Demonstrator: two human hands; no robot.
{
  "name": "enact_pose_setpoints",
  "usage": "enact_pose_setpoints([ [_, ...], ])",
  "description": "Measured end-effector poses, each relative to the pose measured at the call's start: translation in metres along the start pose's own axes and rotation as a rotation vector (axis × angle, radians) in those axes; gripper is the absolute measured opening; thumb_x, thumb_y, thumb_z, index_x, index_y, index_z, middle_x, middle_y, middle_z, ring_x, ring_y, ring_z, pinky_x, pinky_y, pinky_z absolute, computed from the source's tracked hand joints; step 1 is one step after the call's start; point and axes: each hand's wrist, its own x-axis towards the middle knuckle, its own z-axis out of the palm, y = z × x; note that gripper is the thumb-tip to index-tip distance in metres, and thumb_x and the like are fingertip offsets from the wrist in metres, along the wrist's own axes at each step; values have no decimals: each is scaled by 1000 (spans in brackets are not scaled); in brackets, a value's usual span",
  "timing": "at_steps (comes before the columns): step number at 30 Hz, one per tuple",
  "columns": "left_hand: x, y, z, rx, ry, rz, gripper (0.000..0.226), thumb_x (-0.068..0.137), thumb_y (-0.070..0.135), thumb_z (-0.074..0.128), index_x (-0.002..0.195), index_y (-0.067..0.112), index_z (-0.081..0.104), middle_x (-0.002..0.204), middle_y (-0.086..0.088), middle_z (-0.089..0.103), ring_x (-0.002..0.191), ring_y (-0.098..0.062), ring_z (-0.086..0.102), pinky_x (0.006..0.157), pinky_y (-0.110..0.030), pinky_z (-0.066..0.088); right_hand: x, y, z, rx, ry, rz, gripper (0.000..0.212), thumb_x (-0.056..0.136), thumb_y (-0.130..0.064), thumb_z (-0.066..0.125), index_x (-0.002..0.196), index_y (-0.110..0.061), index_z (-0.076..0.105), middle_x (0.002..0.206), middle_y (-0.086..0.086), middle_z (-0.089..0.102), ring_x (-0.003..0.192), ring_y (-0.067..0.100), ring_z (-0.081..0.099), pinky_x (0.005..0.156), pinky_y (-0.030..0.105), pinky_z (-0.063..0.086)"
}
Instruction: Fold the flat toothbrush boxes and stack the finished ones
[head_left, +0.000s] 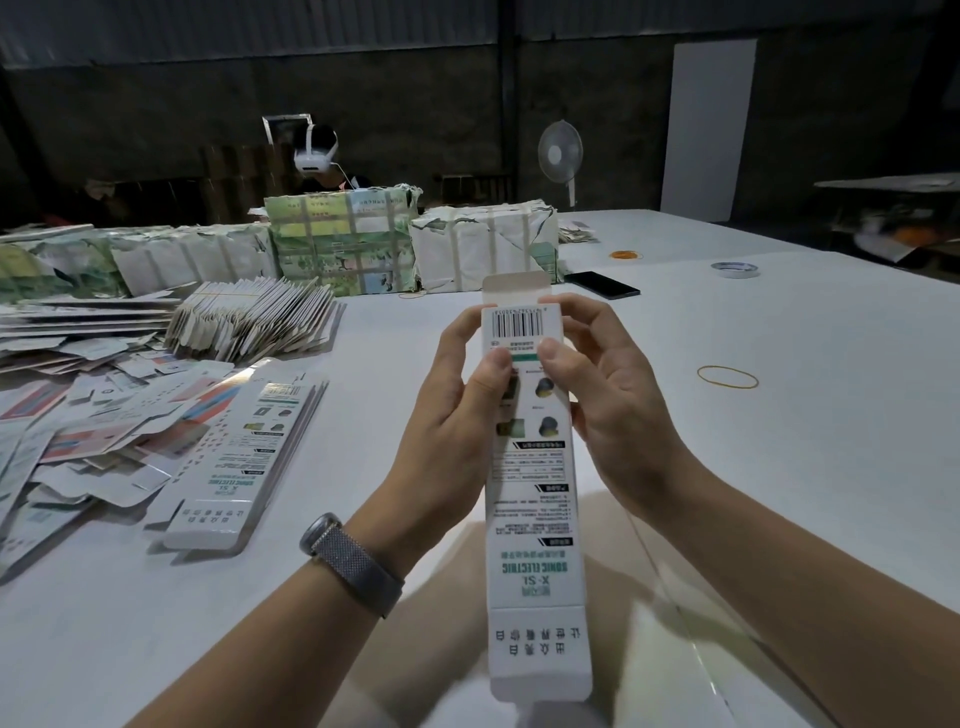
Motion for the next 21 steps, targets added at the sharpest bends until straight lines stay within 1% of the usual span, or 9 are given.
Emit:
enact_pose_setpoints([
  [2, 0, 0, -1, -2, -10, -5, 37, 103, 31, 42, 140, 28, 41, 91, 4, 75, 79, -12, 72, 64, -23, 56, 0, 1, 0, 21, 2, -4, 24, 92, -21, 54, 116, -20, 56, 114, -3, 67, 91, 15, 71, 75, 34, 61],
  [4, -1, 0, -2, 4, -14, -15, 33, 107, 27, 40, 140, 29, 40, 92, 4, 75, 80, -12, 73, 64, -24, 57, 0, 3, 0, 39, 4, -6, 24, 92, -19, 55, 115, -20, 56, 113, -6, 68, 91, 15, 71, 73, 34, 60],
  [7, -2, 0, -2, 10, -11, -42, 34, 105, 30, 41, 139, 33, 38, 95, 3, 76, 81, -15, 74, 64, -25, 57, 0, 4, 0, 56, 15, -9, 25, 90, -19, 58, 113, -28, 52, 113, -7, 68, 89, 16, 72, 68, 31, 58],
  [10, -4, -1, 1, -2, 11, -29, 32, 101, 34, 44, 130, 44, 36, 95, 1, 77, 79, -18, 75, 64, -27, 58, 1, 3, -1, 67, 10, -27, 27, 90, -18, 58, 109, -35, 49, 116, -7, 67, 91, 21, 73, 66, 32, 58],
  [12, -4, -1, 1, 5, 4, -25, 36, 102, 33, 44, 133, 49, 34, 96, 3, 77, 81, -19, 76, 65, -27, 59, 2, 2, -2, 58, 6, -47, 27, 91, -18, 58, 105, -40, 51, 117, -5, 67, 91, 22, 73, 65, 31, 57],
  [14, -3, -1, -1, 19, -12, -22, 42, 101, 36, 45, 140, 45, 35, 99, 5, 77, 85, -20, 76, 65, -27, 59, 2, 2, -2, 46, 7, -51, 28, 90, -18, 58, 101, -43, 53, 117, -3, 66, 90, 24, 72, 63, 32, 57],
  [17, -1, -2, -4, 28, -13, -21, 38, 101, 36, 47, 138, 40, 40, 99, 4, 77, 83, -21, 76, 65, -28, 59, 1, 5, -2, 38, 16, -31, 29, 89, -18, 58, 106, -40, 50, 114, -5, 65, 87, 22, 71, 62, 33, 57],
  [19, -1, -3, -5, 34, -13, -28, 33, 103, 33, 47, 134, 40, 41, 100, 1, 78, 83, -23, 76, 65, -29, 60, 1, 6, -2, 23, 26, -20, 33, 89, -19, 58, 114, -40, 50, 113, -8, 65, 85, 18, 71, 63, 31, 56],
  [21, -1, -4, -7, 45, -8, -38, 30, 104, 31, 47, 133, 39, 41, 99, -2, 78, 82, -24, 77, 64, -30, 59, 0, 6, -2, 12, 24, -16, 33, 90, -18, 57, 118, -35, 53, 113, -8, 66, 83, 15, 70, 62, 29, 56],
])
